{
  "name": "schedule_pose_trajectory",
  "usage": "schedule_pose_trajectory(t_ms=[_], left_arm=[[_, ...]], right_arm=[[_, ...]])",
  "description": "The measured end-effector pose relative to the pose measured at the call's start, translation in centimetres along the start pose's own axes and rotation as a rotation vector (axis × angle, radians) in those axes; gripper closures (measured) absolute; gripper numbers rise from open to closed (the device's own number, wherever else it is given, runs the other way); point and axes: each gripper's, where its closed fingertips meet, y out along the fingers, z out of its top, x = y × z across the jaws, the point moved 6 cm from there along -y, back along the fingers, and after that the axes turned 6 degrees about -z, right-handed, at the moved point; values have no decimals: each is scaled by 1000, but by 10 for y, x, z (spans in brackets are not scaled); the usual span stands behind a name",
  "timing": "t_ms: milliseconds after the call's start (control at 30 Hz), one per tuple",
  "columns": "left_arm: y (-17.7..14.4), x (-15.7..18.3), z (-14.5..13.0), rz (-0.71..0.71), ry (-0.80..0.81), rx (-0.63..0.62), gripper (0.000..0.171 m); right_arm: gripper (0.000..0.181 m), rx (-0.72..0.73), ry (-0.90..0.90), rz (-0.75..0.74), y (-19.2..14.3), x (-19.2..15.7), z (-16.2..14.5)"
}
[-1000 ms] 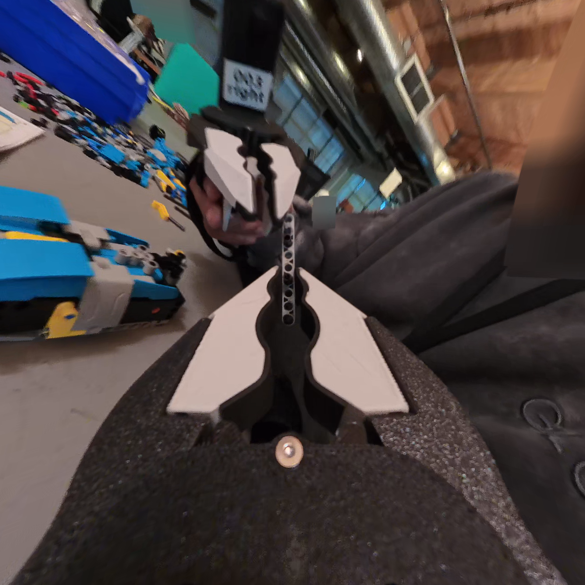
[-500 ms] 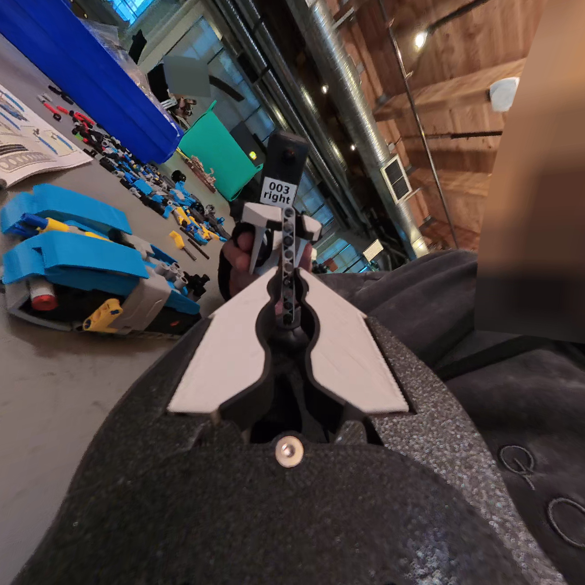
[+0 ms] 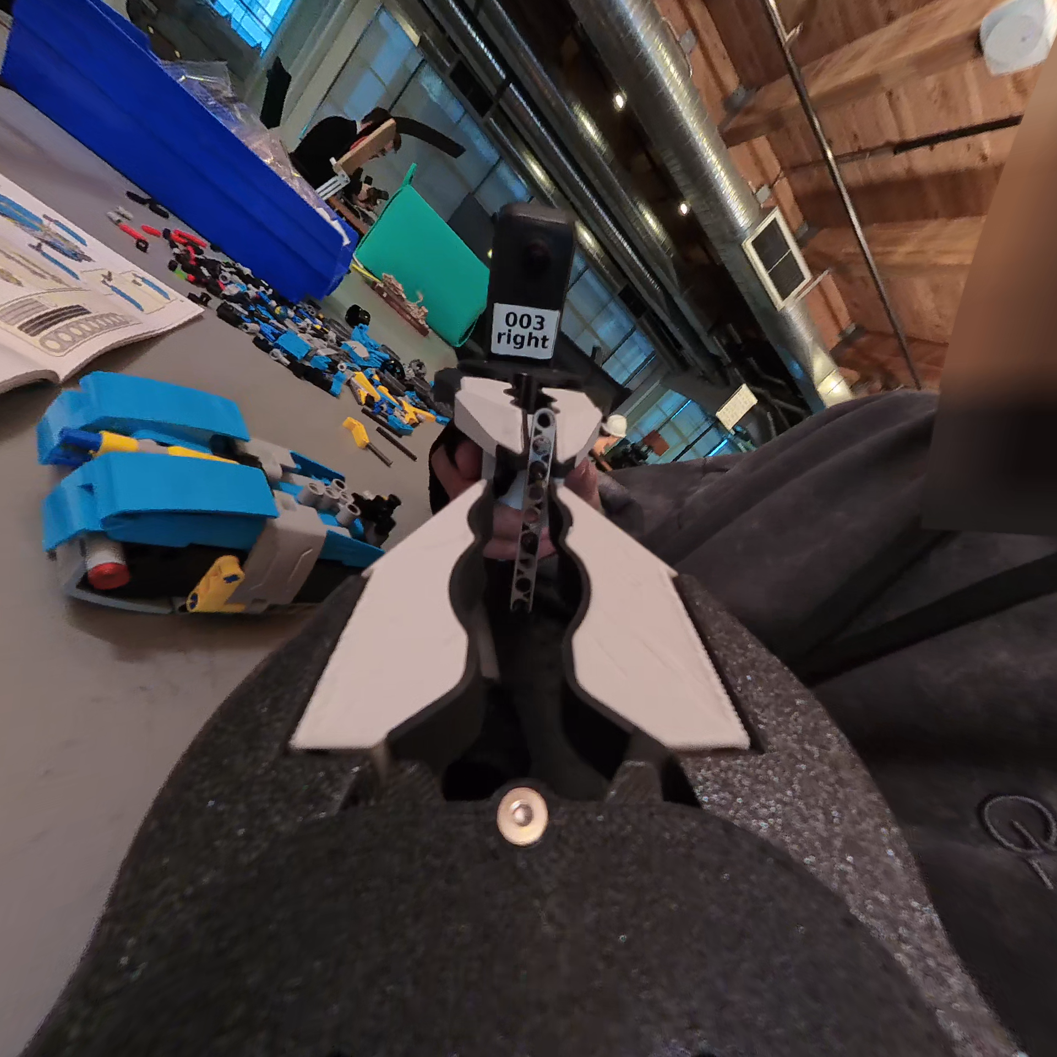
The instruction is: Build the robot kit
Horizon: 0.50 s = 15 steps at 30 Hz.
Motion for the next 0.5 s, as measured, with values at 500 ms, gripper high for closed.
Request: schedule_pose_trajectory(t_ms=[500], left_arm=[[-39, 13, 37, -189, 7, 204, 165]], right_arm=[[157, 46, -378, -765, -175, 68, 56]])
